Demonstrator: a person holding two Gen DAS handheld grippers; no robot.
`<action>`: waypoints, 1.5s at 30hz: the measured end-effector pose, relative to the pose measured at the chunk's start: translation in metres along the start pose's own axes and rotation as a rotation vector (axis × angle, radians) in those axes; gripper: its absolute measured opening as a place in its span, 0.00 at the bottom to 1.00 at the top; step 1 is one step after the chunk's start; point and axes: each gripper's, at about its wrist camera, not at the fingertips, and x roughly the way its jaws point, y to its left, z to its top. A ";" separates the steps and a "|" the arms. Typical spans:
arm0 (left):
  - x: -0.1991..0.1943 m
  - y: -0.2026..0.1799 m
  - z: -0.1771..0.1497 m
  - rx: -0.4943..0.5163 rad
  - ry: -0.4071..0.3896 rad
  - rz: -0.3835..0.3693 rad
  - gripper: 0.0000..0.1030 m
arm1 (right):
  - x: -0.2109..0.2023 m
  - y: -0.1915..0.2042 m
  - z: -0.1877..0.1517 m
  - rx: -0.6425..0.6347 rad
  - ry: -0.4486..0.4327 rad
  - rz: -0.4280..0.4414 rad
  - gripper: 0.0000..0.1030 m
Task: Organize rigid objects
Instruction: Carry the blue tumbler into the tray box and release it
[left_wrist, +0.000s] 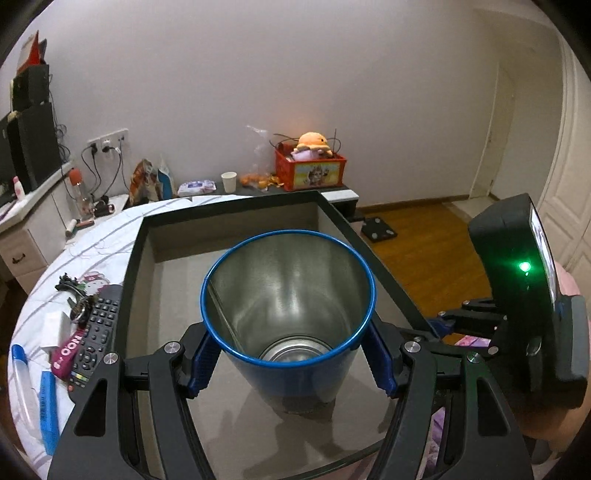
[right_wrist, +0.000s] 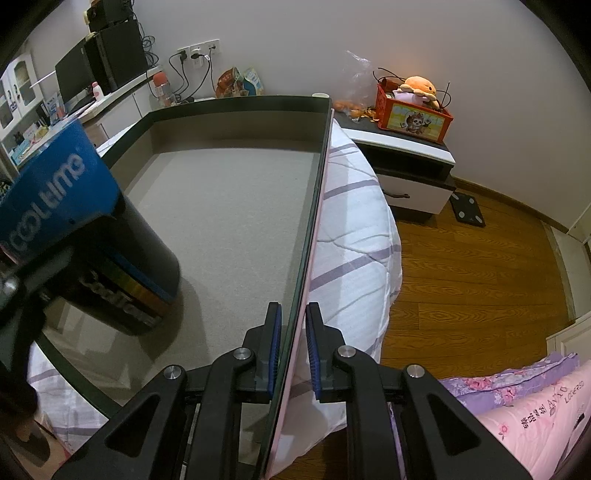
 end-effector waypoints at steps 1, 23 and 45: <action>0.002 -0.001 0.001 0.006 0.004 -0.004 0.67 | 0.000 0.000 0.000 -0.001 0.001 0.003 0.14; -0.089 0.036 -0.009 -0.036 -0.163 0.001 0.99 | 0.002 0.002 0.002 -0.016 0.023 -0.021 0.15; -0.138 0.181 -0.076 -0.229 -0.140 0.382 1.00 | 0.001 0.008 0.001 -0.019 0.041 -0.067 0.15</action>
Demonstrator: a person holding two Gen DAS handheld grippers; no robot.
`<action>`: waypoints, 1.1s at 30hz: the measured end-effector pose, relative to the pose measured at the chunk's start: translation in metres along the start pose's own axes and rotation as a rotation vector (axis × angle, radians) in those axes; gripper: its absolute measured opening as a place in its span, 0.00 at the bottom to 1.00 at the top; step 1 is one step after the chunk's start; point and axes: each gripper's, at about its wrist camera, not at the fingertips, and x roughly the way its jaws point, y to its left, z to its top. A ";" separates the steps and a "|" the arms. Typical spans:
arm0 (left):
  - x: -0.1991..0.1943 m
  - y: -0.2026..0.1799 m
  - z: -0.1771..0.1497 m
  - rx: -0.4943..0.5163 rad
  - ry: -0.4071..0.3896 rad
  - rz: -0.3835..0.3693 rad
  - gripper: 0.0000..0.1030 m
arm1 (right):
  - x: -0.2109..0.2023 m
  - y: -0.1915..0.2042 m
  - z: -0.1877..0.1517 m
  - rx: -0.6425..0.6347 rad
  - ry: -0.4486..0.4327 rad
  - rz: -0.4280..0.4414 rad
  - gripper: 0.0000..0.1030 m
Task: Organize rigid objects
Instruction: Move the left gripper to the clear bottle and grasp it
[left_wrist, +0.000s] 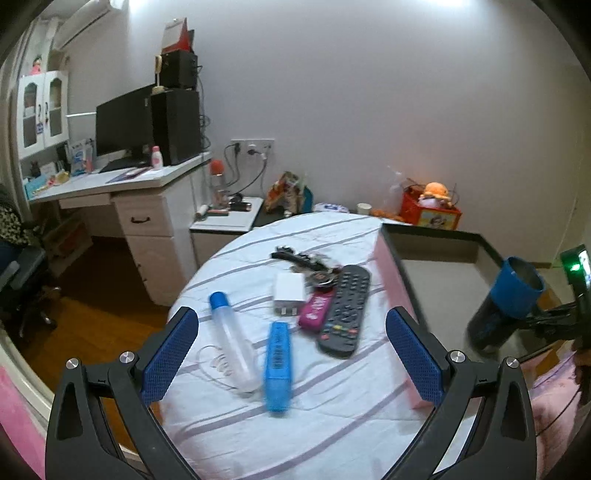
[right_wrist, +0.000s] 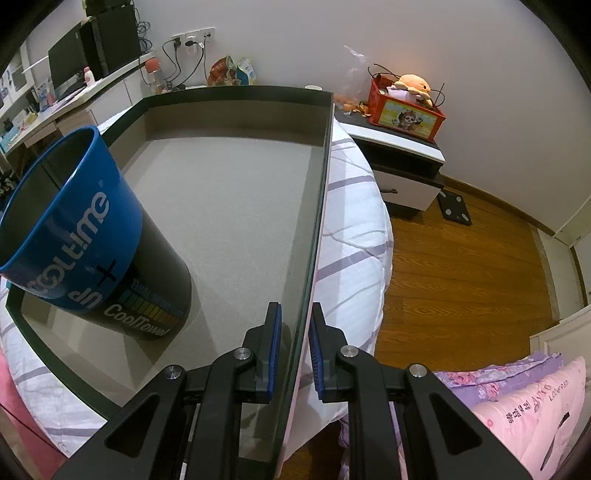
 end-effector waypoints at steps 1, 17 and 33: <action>0.002 0.003 -0.001 -0.001 0.006 0.004 1.00 | 0.000 0.000 0.000 -0.001 0.000 -0.001 0.15; 0.057 0.038 -0.034 -0.024 0.177 0.045 1.00 | -0.001 0.006 0.002 -0.025 0.016 -0.046 0.15; 0.089 0.033 -0.051 -0.004 0.260 -0.004 0.72 | -0.003 0.009 0.001 -0.029 0.023 -0.054 0.15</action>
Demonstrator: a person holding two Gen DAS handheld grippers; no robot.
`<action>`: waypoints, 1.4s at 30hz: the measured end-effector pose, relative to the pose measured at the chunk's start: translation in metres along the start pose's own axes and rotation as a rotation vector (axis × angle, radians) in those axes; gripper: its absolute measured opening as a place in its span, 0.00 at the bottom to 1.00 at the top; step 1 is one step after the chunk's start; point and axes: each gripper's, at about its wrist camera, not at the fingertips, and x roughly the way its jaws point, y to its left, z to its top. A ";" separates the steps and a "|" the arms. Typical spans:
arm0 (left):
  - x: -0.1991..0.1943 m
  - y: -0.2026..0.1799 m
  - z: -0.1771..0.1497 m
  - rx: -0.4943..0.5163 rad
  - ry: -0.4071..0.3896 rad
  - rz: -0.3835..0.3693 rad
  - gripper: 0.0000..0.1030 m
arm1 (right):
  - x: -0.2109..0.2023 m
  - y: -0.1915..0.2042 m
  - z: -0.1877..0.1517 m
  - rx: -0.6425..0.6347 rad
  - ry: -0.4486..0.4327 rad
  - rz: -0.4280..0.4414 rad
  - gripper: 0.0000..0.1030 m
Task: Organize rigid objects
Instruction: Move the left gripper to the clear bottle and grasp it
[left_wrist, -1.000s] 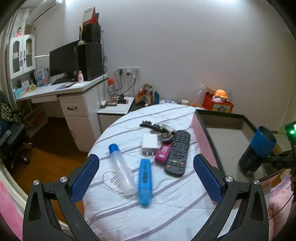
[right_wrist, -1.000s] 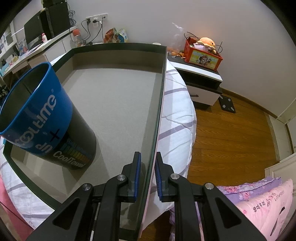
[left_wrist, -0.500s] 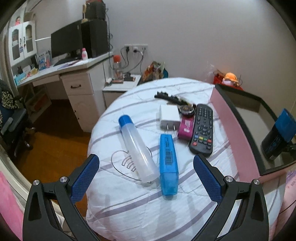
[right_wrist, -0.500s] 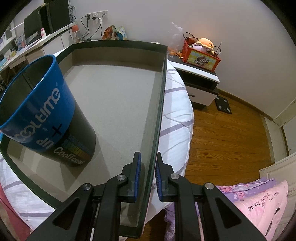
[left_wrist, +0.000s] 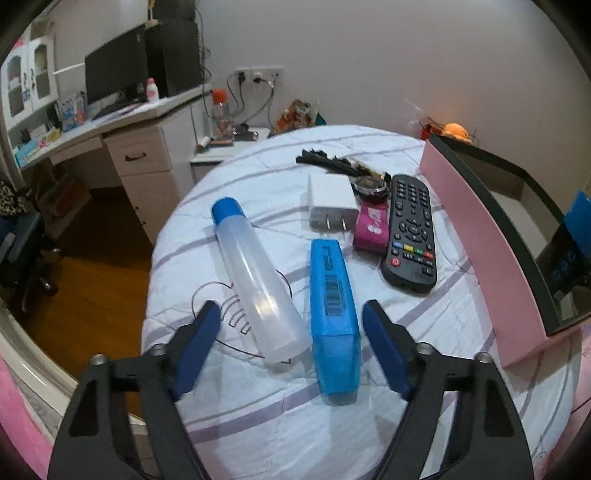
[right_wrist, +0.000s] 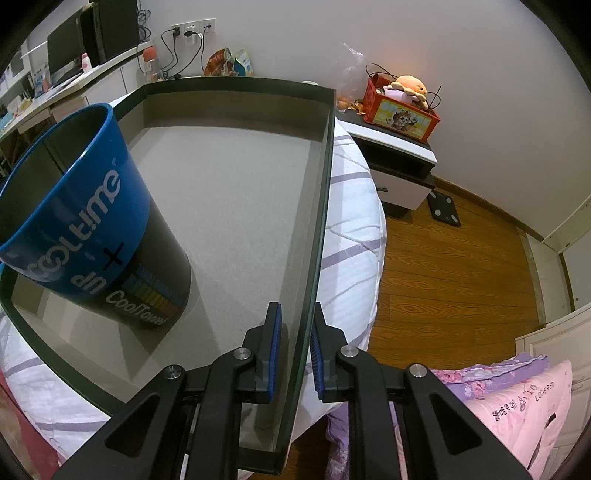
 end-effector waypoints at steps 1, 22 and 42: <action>0.001 0.001 -0.001 -0.006 0.004 -0.015 0.70 | 0.000 0.000 0.000 0.000 0.000 0.000 0.15; -0.011 0.015 -0.001 -0.099 -0.012 -0.111 0.63 | 0.002 -0.001 -0.001 0.004 0.000 0.026 0.15; 0.009 0.031 0.015 -0.088 0.026 -0.077 0.36 | 0.006 -0.002 0.000 0.005 0.004 0.033 0.16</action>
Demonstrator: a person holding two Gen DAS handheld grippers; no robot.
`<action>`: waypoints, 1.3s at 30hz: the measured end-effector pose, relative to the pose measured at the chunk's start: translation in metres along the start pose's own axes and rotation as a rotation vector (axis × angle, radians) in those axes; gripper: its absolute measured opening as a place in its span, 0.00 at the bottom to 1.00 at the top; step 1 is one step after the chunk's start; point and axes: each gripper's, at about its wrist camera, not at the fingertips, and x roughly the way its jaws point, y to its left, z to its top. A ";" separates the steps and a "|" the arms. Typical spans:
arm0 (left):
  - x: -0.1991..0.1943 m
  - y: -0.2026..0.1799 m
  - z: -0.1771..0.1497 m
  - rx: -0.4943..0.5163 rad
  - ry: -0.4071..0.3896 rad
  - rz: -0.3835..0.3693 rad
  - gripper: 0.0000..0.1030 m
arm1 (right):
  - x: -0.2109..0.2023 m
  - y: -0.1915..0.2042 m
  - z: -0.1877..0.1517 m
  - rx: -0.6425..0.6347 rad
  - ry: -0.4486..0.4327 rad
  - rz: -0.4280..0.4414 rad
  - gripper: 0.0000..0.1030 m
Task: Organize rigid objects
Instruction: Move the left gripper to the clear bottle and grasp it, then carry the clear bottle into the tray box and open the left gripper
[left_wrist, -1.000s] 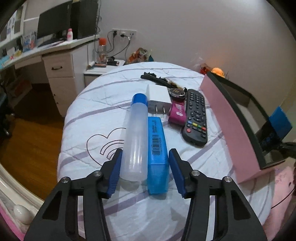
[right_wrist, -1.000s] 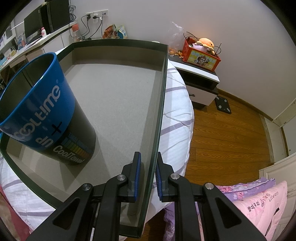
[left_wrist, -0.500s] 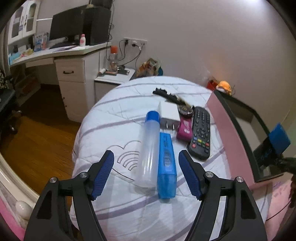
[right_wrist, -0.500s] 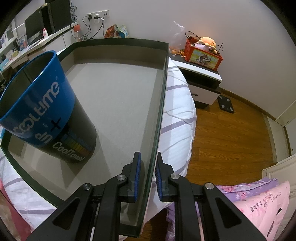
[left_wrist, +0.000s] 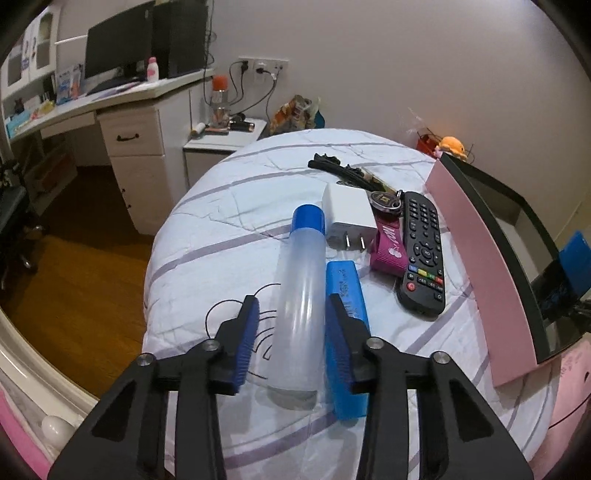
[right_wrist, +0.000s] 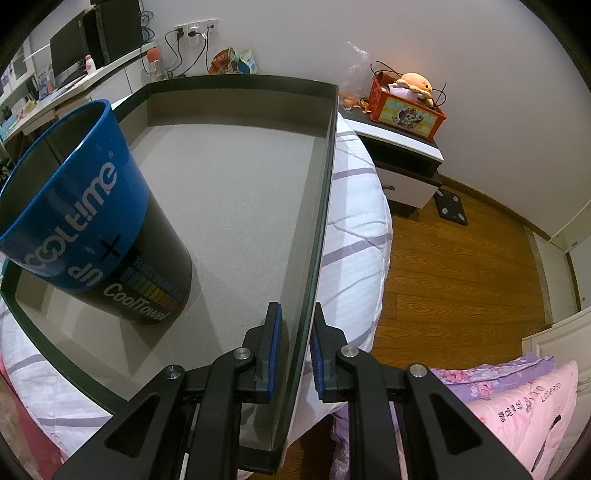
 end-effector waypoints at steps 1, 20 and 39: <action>0.002 0.002 0.000 -0.004 0.008 0.000 0.36 | 0.000 0.000 0.000 0.001 0.001 0.001 0.16; 0.027 -0.013 0.006 0.081 -0.008 0.106 0.85 | 0.002 0.001 0.001 -0.004 0.005 -0.008 0.16; 0.008 -0.005 0.007 0.045 -0.015 -0.013 0.26 | 0.002 0.001 0.001 -0.002 0.008 -0.007 0.16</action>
